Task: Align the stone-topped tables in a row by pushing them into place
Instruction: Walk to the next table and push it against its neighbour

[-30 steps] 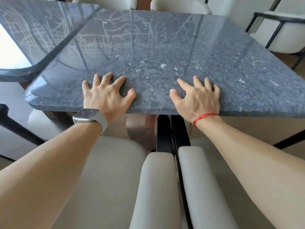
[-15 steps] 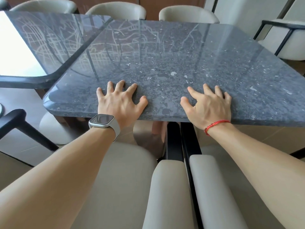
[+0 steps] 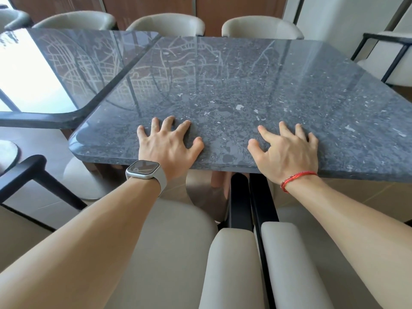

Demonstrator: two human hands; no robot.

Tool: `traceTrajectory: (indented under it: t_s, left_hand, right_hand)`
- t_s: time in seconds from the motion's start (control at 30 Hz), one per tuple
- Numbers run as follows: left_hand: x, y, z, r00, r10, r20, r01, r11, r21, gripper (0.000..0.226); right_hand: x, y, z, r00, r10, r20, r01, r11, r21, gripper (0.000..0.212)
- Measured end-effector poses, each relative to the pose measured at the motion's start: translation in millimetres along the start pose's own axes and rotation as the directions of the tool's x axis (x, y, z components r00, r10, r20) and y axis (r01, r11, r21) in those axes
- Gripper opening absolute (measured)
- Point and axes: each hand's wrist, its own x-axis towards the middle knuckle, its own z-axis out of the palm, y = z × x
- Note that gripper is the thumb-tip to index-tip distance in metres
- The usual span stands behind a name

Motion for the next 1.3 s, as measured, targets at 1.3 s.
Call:
traceTrajectory:
  t_s: [1.3]
  left_hand:
    - [20.4, 0.2, 5.6, 1.0, 0.012, 0.022, -0.013, 1.0, 0.016, 0.075]
  right_hand:
    - [20.5, -3.4, 6.6, 1.0, 0.018, -0.009, -0.017, 0.999, 0.039, 0.066]
